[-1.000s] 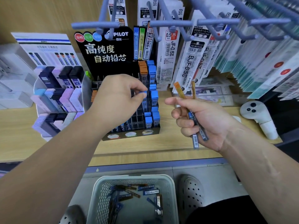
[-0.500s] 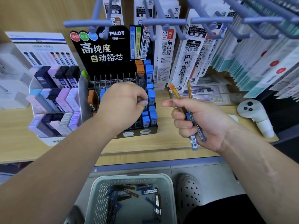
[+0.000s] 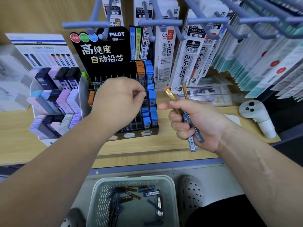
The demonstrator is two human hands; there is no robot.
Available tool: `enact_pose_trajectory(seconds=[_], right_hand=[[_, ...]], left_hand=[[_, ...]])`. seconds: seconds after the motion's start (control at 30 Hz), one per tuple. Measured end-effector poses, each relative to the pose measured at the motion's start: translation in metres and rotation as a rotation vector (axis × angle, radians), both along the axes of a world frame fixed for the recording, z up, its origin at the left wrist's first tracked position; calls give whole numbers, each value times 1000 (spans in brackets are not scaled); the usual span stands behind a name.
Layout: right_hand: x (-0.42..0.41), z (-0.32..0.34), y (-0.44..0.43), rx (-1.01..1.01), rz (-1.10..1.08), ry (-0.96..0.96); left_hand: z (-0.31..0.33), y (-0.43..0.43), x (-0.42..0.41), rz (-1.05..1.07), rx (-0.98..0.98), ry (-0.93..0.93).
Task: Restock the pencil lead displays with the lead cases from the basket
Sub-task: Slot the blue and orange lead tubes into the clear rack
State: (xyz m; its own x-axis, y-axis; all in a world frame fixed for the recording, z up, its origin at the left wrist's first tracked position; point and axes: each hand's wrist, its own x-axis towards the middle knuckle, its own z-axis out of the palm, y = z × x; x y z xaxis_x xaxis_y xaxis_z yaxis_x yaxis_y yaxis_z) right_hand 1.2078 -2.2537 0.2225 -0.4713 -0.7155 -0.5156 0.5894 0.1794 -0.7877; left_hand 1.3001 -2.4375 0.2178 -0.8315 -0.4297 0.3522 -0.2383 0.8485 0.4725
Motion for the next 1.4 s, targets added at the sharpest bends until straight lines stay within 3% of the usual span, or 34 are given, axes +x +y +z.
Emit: enact_pose_trajectory(seconds=[0.13,0.23,0.6,0.77,0.93,1.07,1.23,1.33,1.4], right_hand=[[11,2,-9,-7,75,15],[24,2,-19,-11,140,23],[64,9,-59,-48,285,45],[61,12,-71,-45,185,177],[67,10,-79,-6,188,279],[68,10,-81,-51,179,140],[66,12,-79,-107,337,-71],[68,10,-79,-71,362,-30],[65,7,-79,-23,271,23]], left_hand=[[22,5,10,11,716,93],[27,7,25,-39,892,105],[29,-16,75,92,1015,206],[34,-36,91,237,998,365],[27,-30,97,215,1030,418],[26,-32,96,103,1097,424],[24,-38,97,-28,1186,413],[22,-44,100,-39,1164,405],[21,-50,104,55,1000,373]])
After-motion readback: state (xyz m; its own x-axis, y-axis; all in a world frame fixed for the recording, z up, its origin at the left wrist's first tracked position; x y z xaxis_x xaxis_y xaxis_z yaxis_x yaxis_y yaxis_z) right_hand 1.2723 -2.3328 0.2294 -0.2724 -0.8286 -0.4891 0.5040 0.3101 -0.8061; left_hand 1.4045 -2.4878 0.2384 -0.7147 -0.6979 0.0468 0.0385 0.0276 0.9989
